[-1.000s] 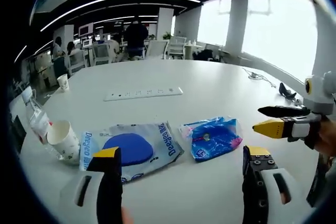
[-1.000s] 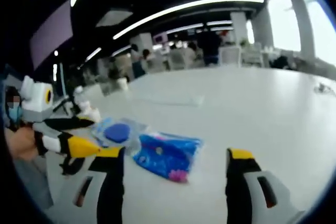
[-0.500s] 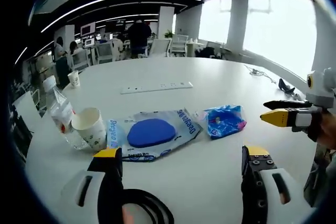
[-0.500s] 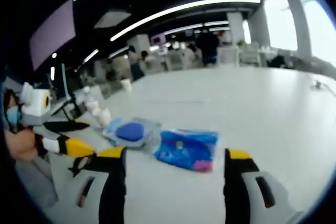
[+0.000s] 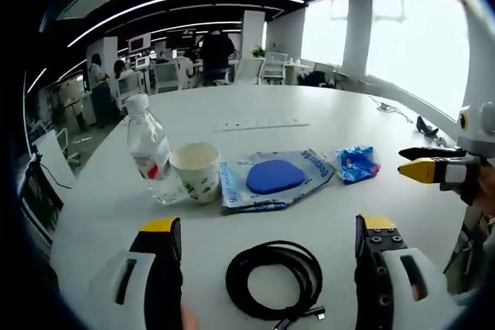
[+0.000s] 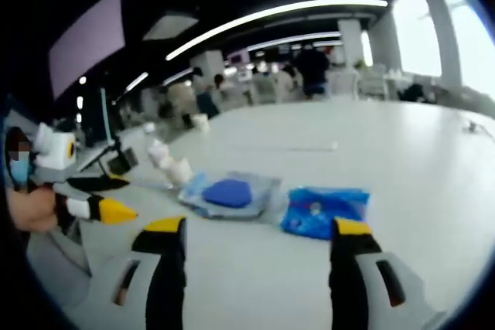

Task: Arrange the tabletop items into an orderly group along one side of the table until the central work area is clear of visible clutter.

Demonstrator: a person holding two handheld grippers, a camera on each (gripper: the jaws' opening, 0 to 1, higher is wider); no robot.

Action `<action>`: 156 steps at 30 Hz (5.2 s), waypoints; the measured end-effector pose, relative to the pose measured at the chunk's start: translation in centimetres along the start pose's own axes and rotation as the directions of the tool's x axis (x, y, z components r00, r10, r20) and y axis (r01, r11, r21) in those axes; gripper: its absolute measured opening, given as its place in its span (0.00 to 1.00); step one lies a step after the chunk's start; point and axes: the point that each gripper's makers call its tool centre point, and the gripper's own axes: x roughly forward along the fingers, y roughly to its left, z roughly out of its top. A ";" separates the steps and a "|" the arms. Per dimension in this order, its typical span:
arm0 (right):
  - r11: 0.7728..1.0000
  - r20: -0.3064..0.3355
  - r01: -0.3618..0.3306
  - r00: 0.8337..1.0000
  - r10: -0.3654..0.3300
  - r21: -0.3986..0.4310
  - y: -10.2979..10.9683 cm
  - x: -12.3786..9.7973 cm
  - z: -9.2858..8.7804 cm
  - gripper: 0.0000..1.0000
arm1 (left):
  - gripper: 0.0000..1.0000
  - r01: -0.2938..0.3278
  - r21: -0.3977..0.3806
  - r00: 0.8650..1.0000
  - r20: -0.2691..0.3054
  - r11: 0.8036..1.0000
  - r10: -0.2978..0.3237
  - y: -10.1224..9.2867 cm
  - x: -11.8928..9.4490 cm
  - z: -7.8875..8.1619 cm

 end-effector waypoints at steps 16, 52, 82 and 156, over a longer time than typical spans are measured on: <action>1.000 -0.038 0.007 0.999 -0.007 0.002 4.4 0.7 -1.6 0.71 | 0.90 0.022 -0.032 0.997 -0.079 0.999 -0.025 3.3 -0.5 -3.7; 0.983 -0.321 -0.180 0.930 0.178 0.022 14.5 7.6 -10.0 0.38 | 0.56 -0.057 -0.154 0.976 -0.215 0.986 0.023 3.7 2.0 -9.4; 0.990 -0.350 -0.123 0.927 0.137 0.064 12.8 7.4 -11.0 0.01 | 0.08 -0.051 -0.172 0.972 -0.234 0.984 0.010 2.6 2.1 -9.5; 0.960 -0.208 0.151 0.973 -0.102 0.234 -11.6 -2.7 -6.9 0.00 | 0.07 0.201 -0.095 0.950 -0.222 0.975 -0.217 -21.4 12.4 -2.7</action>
